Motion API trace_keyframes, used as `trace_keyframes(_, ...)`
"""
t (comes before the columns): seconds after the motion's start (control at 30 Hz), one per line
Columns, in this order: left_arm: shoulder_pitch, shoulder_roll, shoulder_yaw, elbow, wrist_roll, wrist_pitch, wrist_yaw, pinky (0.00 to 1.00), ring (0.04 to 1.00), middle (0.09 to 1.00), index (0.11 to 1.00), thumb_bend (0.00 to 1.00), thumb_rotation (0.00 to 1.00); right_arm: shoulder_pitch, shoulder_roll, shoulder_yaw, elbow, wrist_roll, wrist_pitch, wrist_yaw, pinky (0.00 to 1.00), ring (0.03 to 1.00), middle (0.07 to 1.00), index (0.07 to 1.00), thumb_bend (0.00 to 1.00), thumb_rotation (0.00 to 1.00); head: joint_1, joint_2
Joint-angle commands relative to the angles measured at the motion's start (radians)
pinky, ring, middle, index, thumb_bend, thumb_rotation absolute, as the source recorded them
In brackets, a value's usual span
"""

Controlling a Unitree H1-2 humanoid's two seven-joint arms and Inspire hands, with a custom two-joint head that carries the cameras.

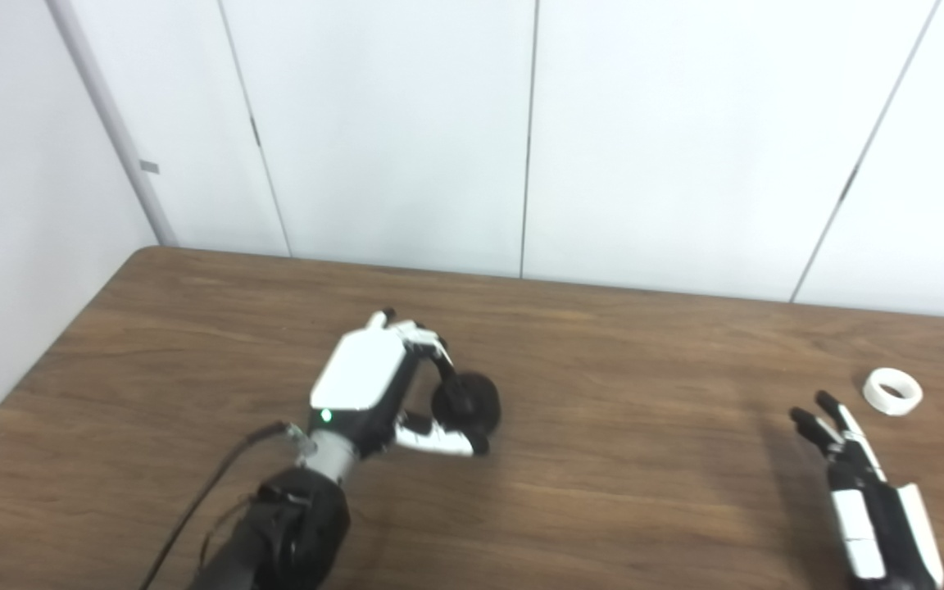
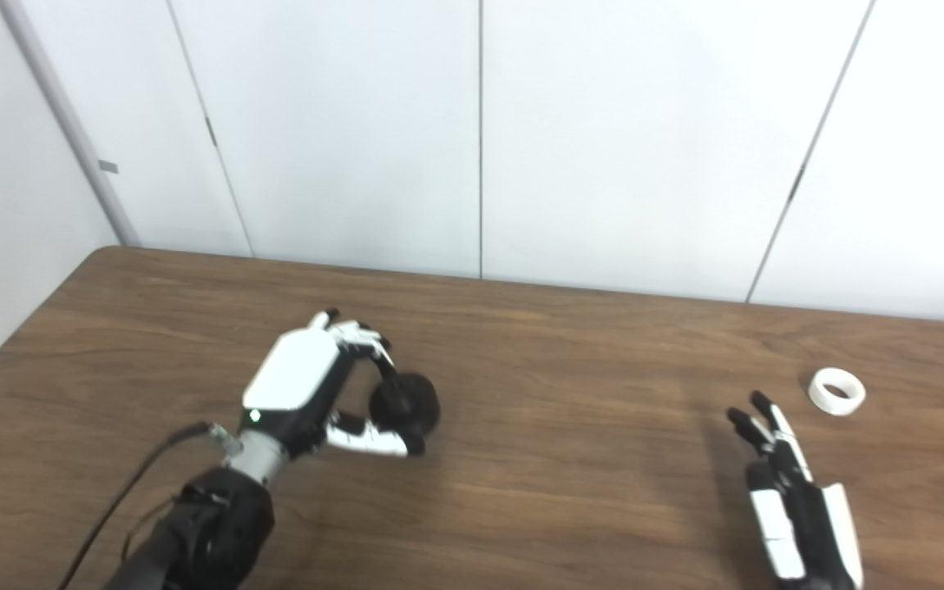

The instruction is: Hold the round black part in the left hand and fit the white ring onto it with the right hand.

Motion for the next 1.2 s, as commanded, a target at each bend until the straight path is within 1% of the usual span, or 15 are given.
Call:
trace_keyframes(0.0,-0.018,-0.005,-0.006,-0.045,0.038,-0.043,0.002,1.0,0.886,0.776,0.484,0.52,0.06,0.035,0.033,0.019,0.023,0.001,0.011,-0.019,1.0,0.901,0.873,0.948,0.61,1.0,-0.004,0.002)
trace_keyframes(0.1,-0.004,-0.029,-0.017,-0.047,0.057,-0.069,-0.007,1.0,0.886,0.775,0.483,0.52,0.06,0.033,0.046,0.024,0.006,-0.027,0.031,-0.031,1.0,0.902,0.866,0.944,0.61,1.0,-0.02,0.01)
trace_keyframes(0.2,0.013,-0.049,-0.022,-0.047,0.072,-0.083,-0.021,1.0,0.884,0.773,0.484,0.52,0.06,0.029,0.058,0.031,-0.015,-0.03,0.053,-0.036,1.0,0.912,0.868,0.95,0.6,1.0,-0.042,0.025)
trace_keyframes(0.37,0.053,-0.071,-0.032,-0.049,0.082,-0.111,-0.037,1.0,0.887,0.775,0.484,0.52,0.05,0.027,0.071,0.046,-0.044,-0.058,0.084,-0.049,1.0,0.913,0.867,0.951,0.58,1.0,-0.072,0.044)
trace_keyframes(0.5,0.088,-0.082,-0.04,-0.034,0.095,-0.143,-0.024,1.0,0.883,0.772,0.483,0.52,0.06,0.027,0.074,0.057,-0.067,-0.067,0.097,-0.056,1.0,0.913,0.869,0.956,0.58,1.0,-0.083,0.056)
trace_keyframes(0.6,0.111,-0.088,-0.04,-0.02,0.101,-0.161,-0.015,1.0,0.881,0.772,0.483,0.52,0.05,0.027,0.077,0.059,-0.081,-0.065,0.11,-0.06,1.0,0.916,0.87,0.961,0.6,1.0,-0.087,0.06)
trace_keyframes(0.63,0.118,-0.089,-0.039,-0.017,0.106,-0.165,-0.012,1.0,0.884,0.776,0.484,0.52,0.05,0.027,0.078,0.059,-0.086,-0.067,0.112,-0.061,1.0,0.908,0.868,0.96,0.59,1.0,-0.09,0.068)
trace_keyframes(1.0,0.186,-0.103,-0.034,0.012,0.122,-0.2,0.029,1.0,0.888,0.788,0.483,0.52,0.05,0.038,0.059,0.061,-0.121,-0.069,0.138,-0.057,0.99,0.908,0.871,0.958,0.6,1.0,-0.1,0.095)
trace_keyframes(1.17,0.197,-0.1,-0.029,0.039,0.123,-0.219,0.052,1.0,0.887,0.78,0.484,0.52,0.05,0.044,0.053,0.059,-0.131,-0.054,0.149,-0.05,1.0,0.916,0.875,0.957,0.59,1.0,-0.093,0.104)
